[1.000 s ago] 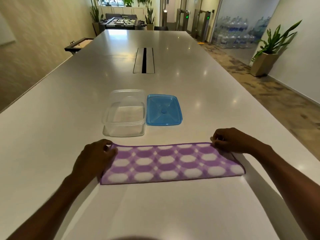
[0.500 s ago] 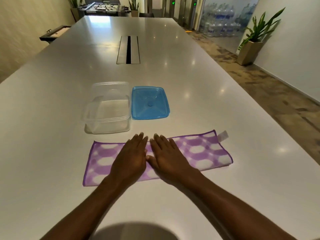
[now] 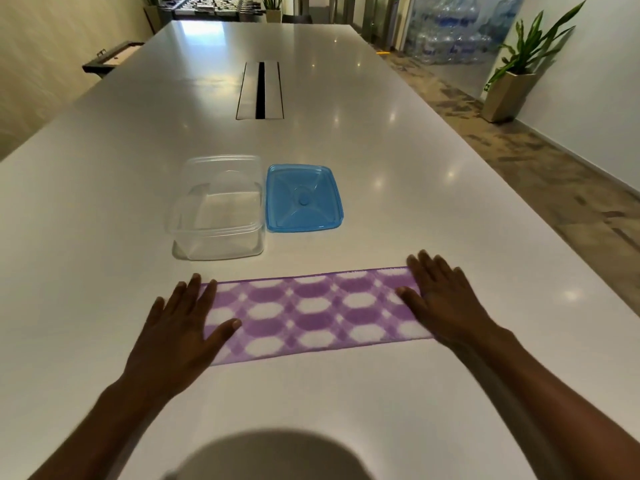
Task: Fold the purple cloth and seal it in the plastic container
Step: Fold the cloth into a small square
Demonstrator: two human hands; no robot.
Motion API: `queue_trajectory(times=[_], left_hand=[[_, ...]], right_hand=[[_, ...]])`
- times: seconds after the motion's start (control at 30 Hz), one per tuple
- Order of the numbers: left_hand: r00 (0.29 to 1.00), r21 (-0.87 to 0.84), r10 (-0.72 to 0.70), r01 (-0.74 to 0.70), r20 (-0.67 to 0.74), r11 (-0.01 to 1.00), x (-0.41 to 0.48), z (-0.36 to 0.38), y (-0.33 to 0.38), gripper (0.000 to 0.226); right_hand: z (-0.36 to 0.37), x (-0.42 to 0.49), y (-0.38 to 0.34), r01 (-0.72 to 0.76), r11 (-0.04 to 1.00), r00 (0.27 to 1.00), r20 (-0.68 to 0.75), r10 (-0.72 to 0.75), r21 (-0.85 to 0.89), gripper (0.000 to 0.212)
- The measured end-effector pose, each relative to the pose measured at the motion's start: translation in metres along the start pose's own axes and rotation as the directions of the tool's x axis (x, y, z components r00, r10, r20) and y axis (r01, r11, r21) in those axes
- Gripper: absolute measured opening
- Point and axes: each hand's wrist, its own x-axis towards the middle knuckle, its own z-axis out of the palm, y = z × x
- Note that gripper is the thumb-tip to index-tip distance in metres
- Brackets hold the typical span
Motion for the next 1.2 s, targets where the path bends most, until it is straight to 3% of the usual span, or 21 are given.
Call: queue_trajectory(times=[0.1, 0.2, 0.27, 0.37, 0.43, 0.57, 0.73, 0.9, 0.97, 1.1, 1.2], left_hand=[[1.000, 0.000, -0.005, 0.005, 0.004, 1.000, -0.003, 0.002, -0.007, 0.086], [1.000, -0.018, -0.010, 0.011, 0.016, 1.000, -0.002, 0.001, -0.006, 0.093], [1.000, -0.076, -0.014, 0.015, 0.016, 0.997, -0.003, -0.001, -0.004, 0.096], [0.997, -0.223, -0.018, 0.002, -0.069, 0.975, -0.011, -0.007, 0.003, 0.088], [0.990, -0.243, 0.026, -0.059, -0.139, 0.968, -0.018, -0.008, 0.009, 0.077], [0.981, -0.197, 0.115, -0.145, -0.156, 0.970, -0.026, -0.005, 0.023, 0.074], [0.986, -0.247, 0.040, -0.079, -0.159, 0.966, -0.025, -0.003, 0.028, 0.058], [0.987, -0.377, -0.035, -0.028, -0.159, 0.926, -0.030, -0.014, 0.029, 0.061], [0.990, -0.384, -0.040, -0.017, -0.139, 0.923, -0.031, -0.014, 0.031, 0.066], [0.990, -0.405, -0.030, -0.027, -0.135, 0.914, -0.031, -0.015, 0.033, 0.076], [0.988, -0.428, -0.016, -0.051, -0.152, 0.903, -0.031, -0.015, 0.032, 0.084]], right_hand=[[-0.002, 0.000, 0.015, -0.048, 0.998, 0.999, 0.024, 0.047, 0.046, 0.095], [-0.008, -0.001, 0.007, -0.071, 0.994, 0.997, -0.005, 0.072, 0.088, 0.083], [-0.013, -0.008, 0.002, -0.118, 0.983, 0.980, -0.141, 0.138, 0.141, 0.068], [-0.027, -0.031, -0.004, -0.227, 0.898, 0.861, -0.353, 0.366, 0.377, 0.030], [-0.034, -0.044, -0.003, -0.316, 0.843, 0.841, -0.284, 0.461, 0.434, 0.025], [-0.036, -0.052, -0.002, -0.439, 0.850, 0.883, -0.035, 0.468, 0.290, 0.042], [-0.047, -0.039, -0.003, -0.471, 0.815, 0.880, 0.125, 0.457, 0.338, 0.038], [-0.069, -0.022, -0.023, -0.445, 0.672, 0.887, 0.186, 0.423, 0.592, 0.010], [-0.081, -0.019, -0.040, -0.386, 0.593, 0.902, 0.153, 0.404, 0.707, 0.016], [-0.108, -0.012, -0.098, -0.147, 0.638, 0.967, -0.024, 0.252, 0.755, 0.040], [-0.111, -0.010, -0.158, 0.042, 0.702, 0.994, -0.101, 0.043, 0.711, 0.045]])
